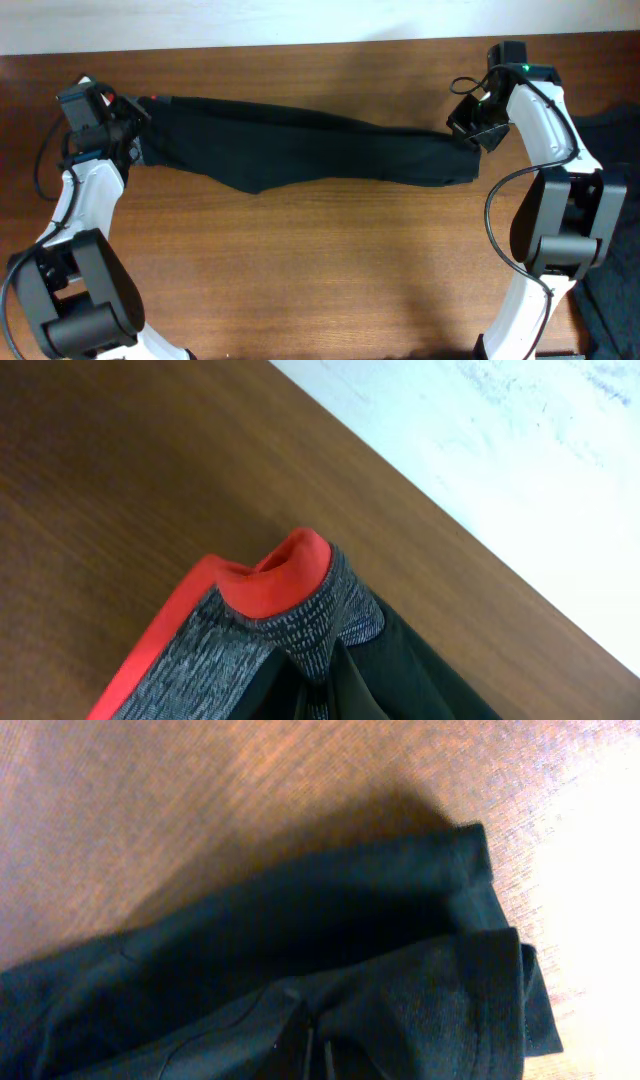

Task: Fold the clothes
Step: 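Lay the folded edge down along the top edge with both grippers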

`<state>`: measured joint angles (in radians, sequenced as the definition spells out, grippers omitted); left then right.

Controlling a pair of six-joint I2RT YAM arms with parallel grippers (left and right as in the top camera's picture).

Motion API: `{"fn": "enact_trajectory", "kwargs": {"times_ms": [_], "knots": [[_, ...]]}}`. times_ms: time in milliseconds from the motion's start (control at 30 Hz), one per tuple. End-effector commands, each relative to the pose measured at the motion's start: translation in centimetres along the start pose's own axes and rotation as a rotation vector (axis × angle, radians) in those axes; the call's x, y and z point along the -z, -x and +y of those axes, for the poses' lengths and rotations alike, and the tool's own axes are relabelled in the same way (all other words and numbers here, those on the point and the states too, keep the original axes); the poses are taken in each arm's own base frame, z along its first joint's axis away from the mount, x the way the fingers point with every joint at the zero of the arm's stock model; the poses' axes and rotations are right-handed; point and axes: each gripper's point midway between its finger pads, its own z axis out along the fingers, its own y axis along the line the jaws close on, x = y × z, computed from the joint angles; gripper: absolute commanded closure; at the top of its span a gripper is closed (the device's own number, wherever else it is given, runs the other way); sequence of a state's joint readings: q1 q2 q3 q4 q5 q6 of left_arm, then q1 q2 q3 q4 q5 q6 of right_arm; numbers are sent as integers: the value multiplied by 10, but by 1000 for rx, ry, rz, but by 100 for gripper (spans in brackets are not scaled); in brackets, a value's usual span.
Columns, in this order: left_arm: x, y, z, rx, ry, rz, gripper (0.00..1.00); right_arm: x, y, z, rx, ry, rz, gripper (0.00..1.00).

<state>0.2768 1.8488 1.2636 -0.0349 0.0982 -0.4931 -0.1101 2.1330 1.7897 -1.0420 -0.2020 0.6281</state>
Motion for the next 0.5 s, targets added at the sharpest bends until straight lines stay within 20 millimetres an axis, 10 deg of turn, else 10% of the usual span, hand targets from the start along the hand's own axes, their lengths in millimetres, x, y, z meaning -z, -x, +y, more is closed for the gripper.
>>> {"fn": "enact_trajectory", "kwargs": {"times_ms": [0, 133, 233, 300, 467], "knots": [[-11, 5, -1, -16, -5, -21, 100, -11, 7, -1, 1, -26, -20, 95], [-27, -5, -10, -32, -31, -27, 99, -24, 14, 0, 4, -22, -31, 88], [-38, -12, -20, -46, -58, -38, 97, -32, 20, 2, 7, -15, -45, 51], [-46, -17, -25, -55, -74, -44, 79, -39, 25, 5, 13, -4, -60, 30], [-51, -12, -52, -135, -175, -102, 48, -35, 39, 27, 162, 73, -118, 18]]}}
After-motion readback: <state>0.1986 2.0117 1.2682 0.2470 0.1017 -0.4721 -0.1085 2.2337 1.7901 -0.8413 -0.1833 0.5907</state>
